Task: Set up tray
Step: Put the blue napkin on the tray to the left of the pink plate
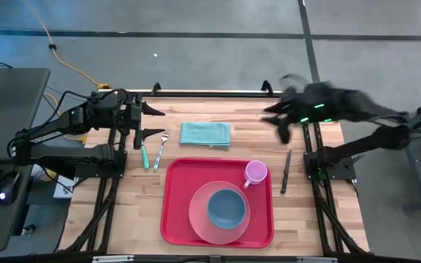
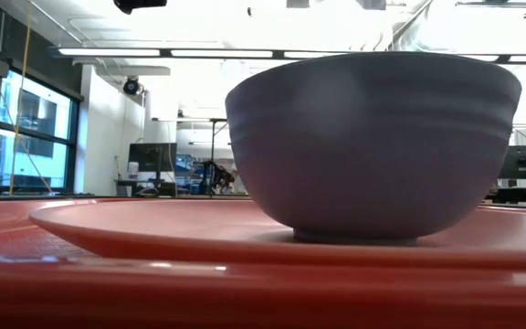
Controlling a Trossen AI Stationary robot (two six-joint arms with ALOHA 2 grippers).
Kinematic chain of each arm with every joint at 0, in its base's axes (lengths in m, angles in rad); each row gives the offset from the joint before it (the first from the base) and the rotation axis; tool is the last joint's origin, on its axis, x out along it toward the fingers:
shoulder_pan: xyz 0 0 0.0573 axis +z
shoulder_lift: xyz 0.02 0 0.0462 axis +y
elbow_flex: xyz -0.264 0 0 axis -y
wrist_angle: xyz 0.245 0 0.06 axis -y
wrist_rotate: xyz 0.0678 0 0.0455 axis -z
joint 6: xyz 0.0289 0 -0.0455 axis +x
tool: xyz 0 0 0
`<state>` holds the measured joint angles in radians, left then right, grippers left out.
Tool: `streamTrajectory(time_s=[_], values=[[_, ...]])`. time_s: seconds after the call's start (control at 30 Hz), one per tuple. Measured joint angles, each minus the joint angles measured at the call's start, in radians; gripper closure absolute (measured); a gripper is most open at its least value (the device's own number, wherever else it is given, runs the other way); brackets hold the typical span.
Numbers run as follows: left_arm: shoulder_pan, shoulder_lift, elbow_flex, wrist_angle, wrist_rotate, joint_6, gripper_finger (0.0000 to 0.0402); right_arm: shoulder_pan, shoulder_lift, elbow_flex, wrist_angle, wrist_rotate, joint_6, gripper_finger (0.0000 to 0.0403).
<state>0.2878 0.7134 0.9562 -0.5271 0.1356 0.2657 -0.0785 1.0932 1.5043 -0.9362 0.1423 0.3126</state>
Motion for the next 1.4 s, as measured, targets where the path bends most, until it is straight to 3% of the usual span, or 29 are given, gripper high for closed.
streamTrajectory(time_s=[0.2, 0.4, 0.67, 1.0, 1.4], values=[[0.000, 0.019, 0.000, -0.036, -0.113, 0.085, 0.0115, -0.024, -0.198, 0.000, -0.148, 0.160, 0.135, 0.0254], [0.001, 0.143, 0.000, -0.135, -0.301, 0.210, 0.0115, -0.024, -0.244, 0.000, -0.315, 0.249, 0.281, 0.0254], [0.010, 0.422, 0.000, -0.156, -0.306, 0.404, 0.0115, -0.023, -0.237, -0.124, -0.366, 0.179, 0.325, 0.0254], [0.206, 0.655, 0.000, -0.081, -0.085, 0.490, 0.0115, -0.023, -0.380, -0.375, -0.290, 0.086, 0.335, 0.0254], [0.368, 0.811, 0.001, -0.010, 0.114, 0.542, 0.0115, -0.023, -0.481, -0.408, -0.255, 0.072, 0.333, 0.0254]])
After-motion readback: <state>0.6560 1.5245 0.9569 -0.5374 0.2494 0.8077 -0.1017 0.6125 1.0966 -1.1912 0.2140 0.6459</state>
